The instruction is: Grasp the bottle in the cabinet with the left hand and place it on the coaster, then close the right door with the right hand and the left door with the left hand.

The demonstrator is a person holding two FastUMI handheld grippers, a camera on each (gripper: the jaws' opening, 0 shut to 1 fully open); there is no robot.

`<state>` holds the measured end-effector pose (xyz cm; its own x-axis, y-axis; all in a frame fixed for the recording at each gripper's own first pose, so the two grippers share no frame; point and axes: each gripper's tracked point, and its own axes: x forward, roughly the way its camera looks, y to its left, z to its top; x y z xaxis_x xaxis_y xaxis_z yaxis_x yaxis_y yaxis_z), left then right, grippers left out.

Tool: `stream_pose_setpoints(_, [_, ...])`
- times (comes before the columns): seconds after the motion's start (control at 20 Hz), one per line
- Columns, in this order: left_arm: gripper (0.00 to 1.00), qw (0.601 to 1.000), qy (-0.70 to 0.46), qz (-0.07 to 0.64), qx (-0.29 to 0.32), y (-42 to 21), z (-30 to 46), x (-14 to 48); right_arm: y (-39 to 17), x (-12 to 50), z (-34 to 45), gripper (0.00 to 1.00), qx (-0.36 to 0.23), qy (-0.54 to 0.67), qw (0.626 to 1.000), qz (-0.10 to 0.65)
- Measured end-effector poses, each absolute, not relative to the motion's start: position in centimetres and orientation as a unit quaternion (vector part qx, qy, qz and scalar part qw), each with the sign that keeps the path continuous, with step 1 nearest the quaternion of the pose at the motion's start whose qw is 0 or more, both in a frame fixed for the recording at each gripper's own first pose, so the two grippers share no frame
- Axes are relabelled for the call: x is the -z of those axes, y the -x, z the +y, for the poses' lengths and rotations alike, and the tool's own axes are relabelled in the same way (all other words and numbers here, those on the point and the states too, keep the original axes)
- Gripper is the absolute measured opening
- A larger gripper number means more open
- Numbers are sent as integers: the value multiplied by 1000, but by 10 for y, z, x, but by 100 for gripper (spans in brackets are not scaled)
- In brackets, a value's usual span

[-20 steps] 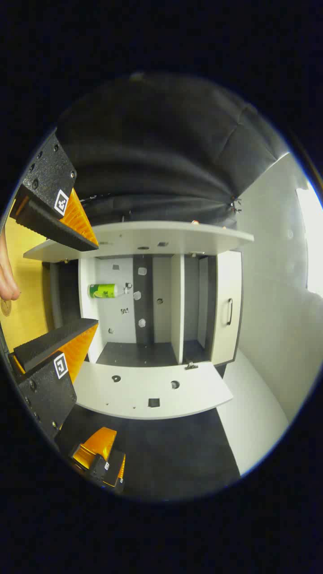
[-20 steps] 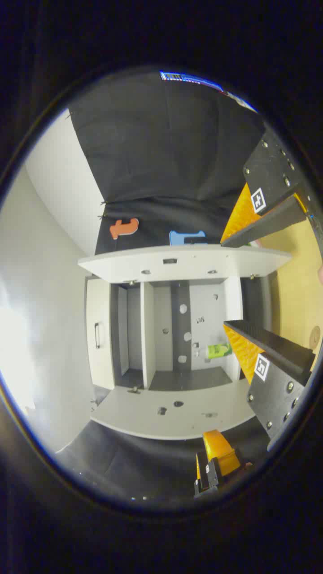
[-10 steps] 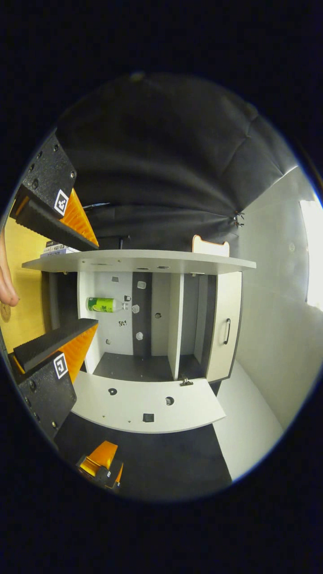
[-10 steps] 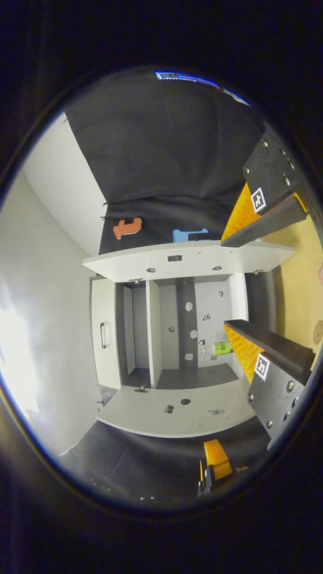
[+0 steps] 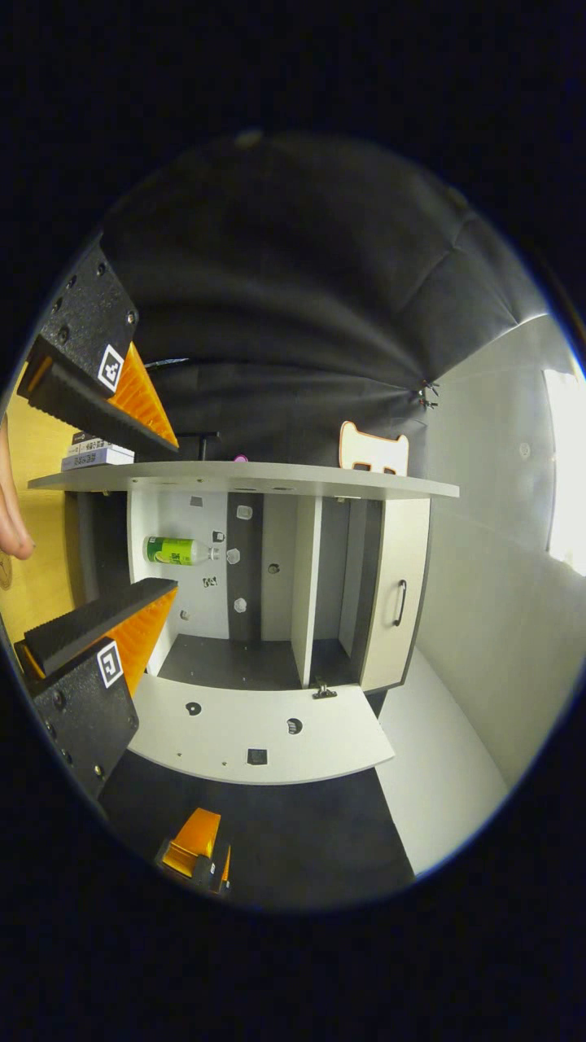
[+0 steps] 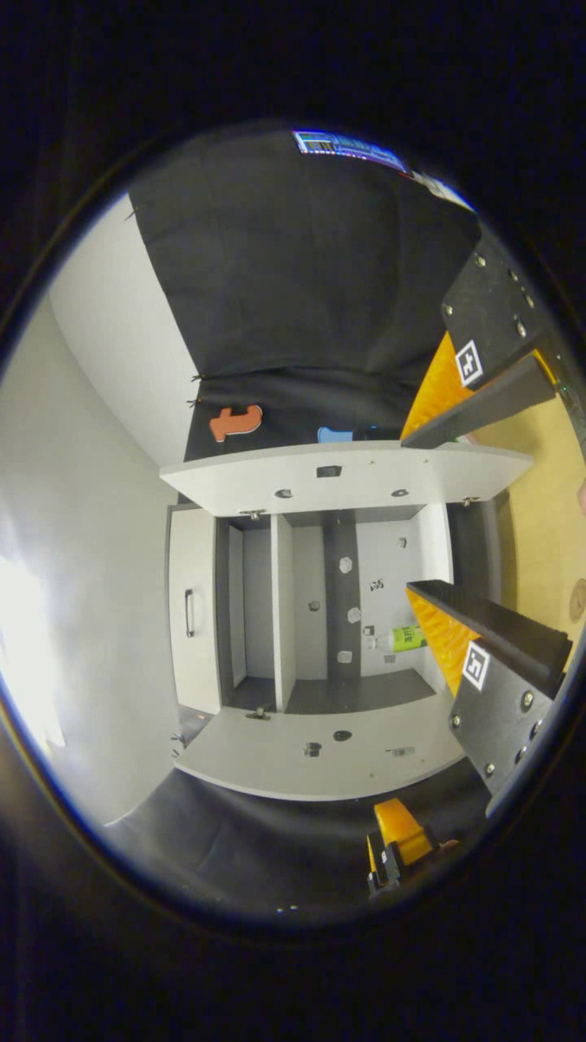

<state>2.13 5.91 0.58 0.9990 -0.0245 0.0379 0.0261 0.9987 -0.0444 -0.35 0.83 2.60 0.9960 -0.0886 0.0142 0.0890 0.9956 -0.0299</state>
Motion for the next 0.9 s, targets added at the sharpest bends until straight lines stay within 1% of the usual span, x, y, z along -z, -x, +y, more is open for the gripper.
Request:
stream_pose_setpoints(0.3, [95, 999, 22, -22, -19, -24, 84, -12, -8, -28, 28, 98, 18, 18, 1000, 2])
stream_pose_setpoints(0.4, [95, 999, 13, -18, -25, -24, 84, -10, -10, -25, 26, 100, 11, 25, 1000, 3])
stream_pose_setpoints(0.6, [95, 1000, -8, -4, -23, -28, 65, -5, -21, -23, 17, 100, 0, 51, 999, -2])
stream_pose_setpoints(0.65, [95, 1000, -10, -3, -22, -31, 59, -6, -25, -23, 17, 98, -9, 53, 999, -3])
stream_pose_setpoints(0.9, [95, 999, -18, 20, -37, -61, 31, 11, -53, -30, -2, 98, -35, 54, 998, -18])
